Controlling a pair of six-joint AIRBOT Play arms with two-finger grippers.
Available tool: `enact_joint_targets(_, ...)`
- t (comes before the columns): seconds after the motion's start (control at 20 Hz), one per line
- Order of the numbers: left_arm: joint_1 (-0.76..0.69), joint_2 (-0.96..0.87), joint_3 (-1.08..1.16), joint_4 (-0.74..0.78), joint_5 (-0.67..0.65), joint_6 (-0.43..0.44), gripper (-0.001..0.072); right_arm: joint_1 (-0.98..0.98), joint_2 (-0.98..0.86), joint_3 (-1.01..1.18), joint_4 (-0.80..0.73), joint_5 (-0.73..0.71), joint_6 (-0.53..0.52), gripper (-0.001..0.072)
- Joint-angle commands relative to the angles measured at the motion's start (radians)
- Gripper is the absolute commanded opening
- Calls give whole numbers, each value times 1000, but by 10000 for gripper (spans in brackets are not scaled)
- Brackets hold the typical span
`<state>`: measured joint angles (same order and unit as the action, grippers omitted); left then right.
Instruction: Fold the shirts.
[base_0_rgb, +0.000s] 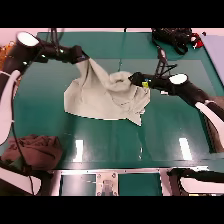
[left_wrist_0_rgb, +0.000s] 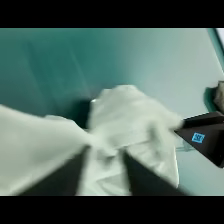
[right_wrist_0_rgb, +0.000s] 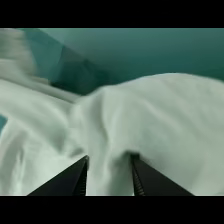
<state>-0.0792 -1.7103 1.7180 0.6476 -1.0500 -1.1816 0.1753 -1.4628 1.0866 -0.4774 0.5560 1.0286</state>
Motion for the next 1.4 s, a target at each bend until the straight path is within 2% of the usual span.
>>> enact_joint_targets(0.0,40,-59,5,2,-49,-86,677,-89,-95,76,2,154,-5,335)
enact_joint_targets(0.25,216,-54,77,10,-461,-177,677,-415,-22,61,-55,506,-5,334)
enact_joint_targets(0.35,254,-53,65,117,-560,-221,652,-497,-3,-26,-58,544,-5,337)
enact_joint_targets(0.45,256,-50,24,301,-635,-264,650,-546,-2,-130,-59,529,-8,434)
enact_joint_targets(0.5,257,-45,-14,351,-655,-274,650,-554,-2,-176,-59,501,-20,434)
enact_joint_targets(0.7,257,-2,-263,413,-628,-274,650,-528,-36,-237,-54,399,-19,416)
enact_joint_targets(0.8,257,14,-369,420,-588,-259,650,-504,-77,-212,-47,381,-19,360)
enact_joint_targets(1.0,257,24,-490,422,-515,-258,650,-446,-164,-120,-31,378,-16,351)
enact_joint_targets(1.1,251,24,-536,414,-453,-260,650,-426,-196,-82,-31,379,-9,347)
enact_joint_targets(1.2,248,24,-562,384,-356,-261,650,-416,-212,-72,-28,380,-8,292)
enact_joint_targets(1.35,248,24,-565,275,-217,-259,649,-408,-217,-70,-27,378,-8,291)
